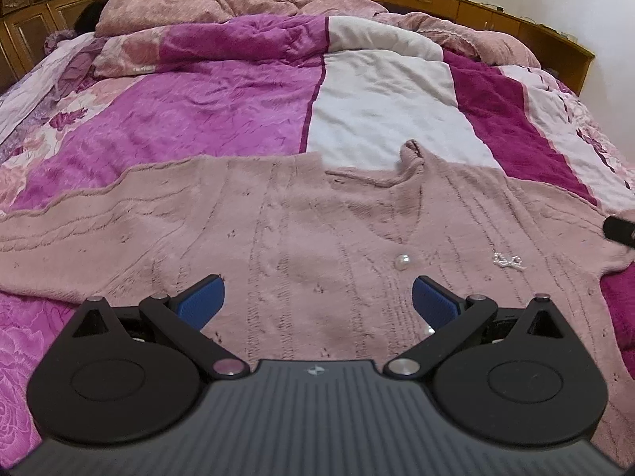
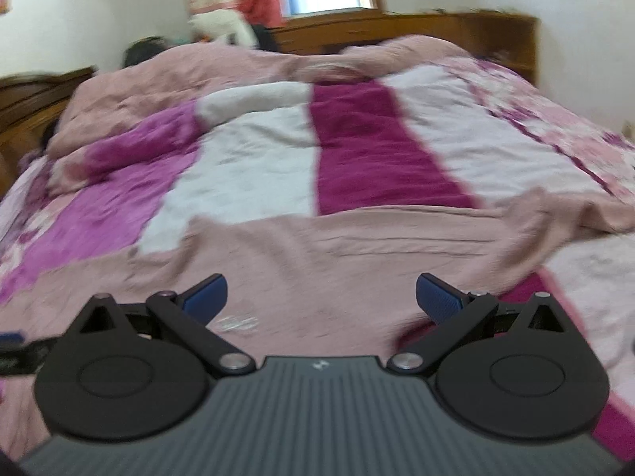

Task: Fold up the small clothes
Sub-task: 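Move the right gripper to the cardigan's sleeve edge and grasp it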

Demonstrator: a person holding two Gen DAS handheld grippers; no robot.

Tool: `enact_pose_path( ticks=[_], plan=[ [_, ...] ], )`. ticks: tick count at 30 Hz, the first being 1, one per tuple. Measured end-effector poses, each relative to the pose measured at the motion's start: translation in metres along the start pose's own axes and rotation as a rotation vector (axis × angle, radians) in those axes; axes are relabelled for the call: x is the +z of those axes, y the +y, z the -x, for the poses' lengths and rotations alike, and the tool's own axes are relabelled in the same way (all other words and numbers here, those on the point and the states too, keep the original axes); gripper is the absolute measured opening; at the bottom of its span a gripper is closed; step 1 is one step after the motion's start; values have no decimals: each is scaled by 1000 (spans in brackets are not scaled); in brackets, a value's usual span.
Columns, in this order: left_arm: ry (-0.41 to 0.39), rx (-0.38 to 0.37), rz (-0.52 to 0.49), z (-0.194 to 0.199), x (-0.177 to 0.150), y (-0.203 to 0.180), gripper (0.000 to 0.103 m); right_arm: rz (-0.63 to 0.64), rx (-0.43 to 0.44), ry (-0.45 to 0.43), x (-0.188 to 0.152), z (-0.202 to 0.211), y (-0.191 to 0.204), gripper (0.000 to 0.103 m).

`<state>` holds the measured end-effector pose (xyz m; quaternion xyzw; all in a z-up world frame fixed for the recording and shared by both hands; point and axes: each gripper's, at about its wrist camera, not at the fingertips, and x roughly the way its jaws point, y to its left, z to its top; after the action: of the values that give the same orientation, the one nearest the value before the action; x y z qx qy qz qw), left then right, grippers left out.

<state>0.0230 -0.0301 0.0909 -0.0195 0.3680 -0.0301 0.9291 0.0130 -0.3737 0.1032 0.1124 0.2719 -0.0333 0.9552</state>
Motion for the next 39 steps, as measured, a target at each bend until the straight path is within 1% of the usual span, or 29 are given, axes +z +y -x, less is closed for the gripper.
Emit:
enact_pose_path(
  ticks=[2, 5, 9, 13, 15, 21, 25, 30, 34, 36, 38, 39],
  plan=[
    [7, 4, -9, -1, 1, -3, 103, -79, -33, 33, 6, -7, -25, 103],
    [21, 22, -20, -7, 1, -5, 103, -171, -46, 68, 10, -17, -55, 103],
    [45, 45, -7, -17, -1, -5, 103, -208, -102, 106, 12, -33, -85, 103],
    [70, 46, -18, -24, -3, -8, 103, -240, -128, 112, 12, -45, -111, 103],
    [77, 56, -25, -28, -4, -10, 103, -251, -154, 118, 13, -53, -122, 103],
    [101, 85, -22, -39, -2, -11, 103, -282, -178, 105, 15, -76, -147, 103],
    [111, 85, -18, -43, -2, -11, 103, -283, -194, 100, 19, -95, -159, 103],
    [128, 83, 0, -46, -5, -7, 103, -306, -206, 71, 26, -112, -170, 103],
    [129, 112, -2, -49, -6, -6, 103, -273, -239, 58, 31, -126, -171, 103],
    [126, 122, -11, -49, -6, -6, 103, -243, -272, 47, 31, -131, -168, 95],
    [125, 123, -18, -49, -6, -6, 103, -212, -301, 38, 32, -133, -165, 77],
    [125, 122, -17, -49, -6, -6, 103, -195, -309, 34, 32, -132, -163, 73]
  ],
)
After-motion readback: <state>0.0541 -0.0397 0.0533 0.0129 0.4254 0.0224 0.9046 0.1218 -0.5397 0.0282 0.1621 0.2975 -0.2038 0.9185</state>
